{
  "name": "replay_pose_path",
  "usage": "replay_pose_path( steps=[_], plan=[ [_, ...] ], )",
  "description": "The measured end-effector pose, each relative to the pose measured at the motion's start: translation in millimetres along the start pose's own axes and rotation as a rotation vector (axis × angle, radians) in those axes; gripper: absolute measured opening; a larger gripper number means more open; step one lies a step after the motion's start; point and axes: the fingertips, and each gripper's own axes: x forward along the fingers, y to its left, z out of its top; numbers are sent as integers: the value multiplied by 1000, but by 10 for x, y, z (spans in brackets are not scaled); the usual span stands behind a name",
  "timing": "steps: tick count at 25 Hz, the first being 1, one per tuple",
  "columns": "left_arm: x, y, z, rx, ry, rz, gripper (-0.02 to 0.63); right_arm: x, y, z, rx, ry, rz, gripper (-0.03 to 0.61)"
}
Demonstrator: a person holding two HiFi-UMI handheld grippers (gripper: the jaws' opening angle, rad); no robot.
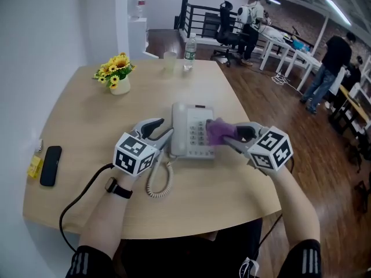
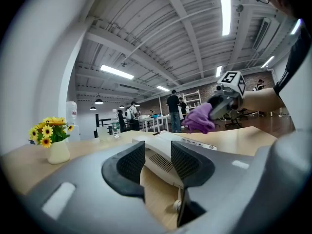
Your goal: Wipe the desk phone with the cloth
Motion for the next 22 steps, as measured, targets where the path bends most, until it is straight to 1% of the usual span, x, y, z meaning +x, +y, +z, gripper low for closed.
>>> replay_pose_path(
  steps=[2,4,7,9,11,14,22],
  plan=[
    [-3,8,-30,-4,9,2,158,158,-289,178,-6,2,-45,132],
    [1,17,-53,-10,15,1,158,367,-535,261,-6,28,-78,133],
    [16,34,-58,-15,16,-1,158,698,-792,266,19,84,-105,132],
    [16,31,-61,-11,21,1,158,895,-834,183,31,131,-102,133],
    [10,15,-56,-5,25,1,158,1015,-754,65,34,165,-80,133],
    [10,13,-27,-1,21,0,158,990,-579,-10,27,153,-49,132],
    [0,14,-23,1,22,5,158,597,155,-249,-80,125,38,129]
  ],
)
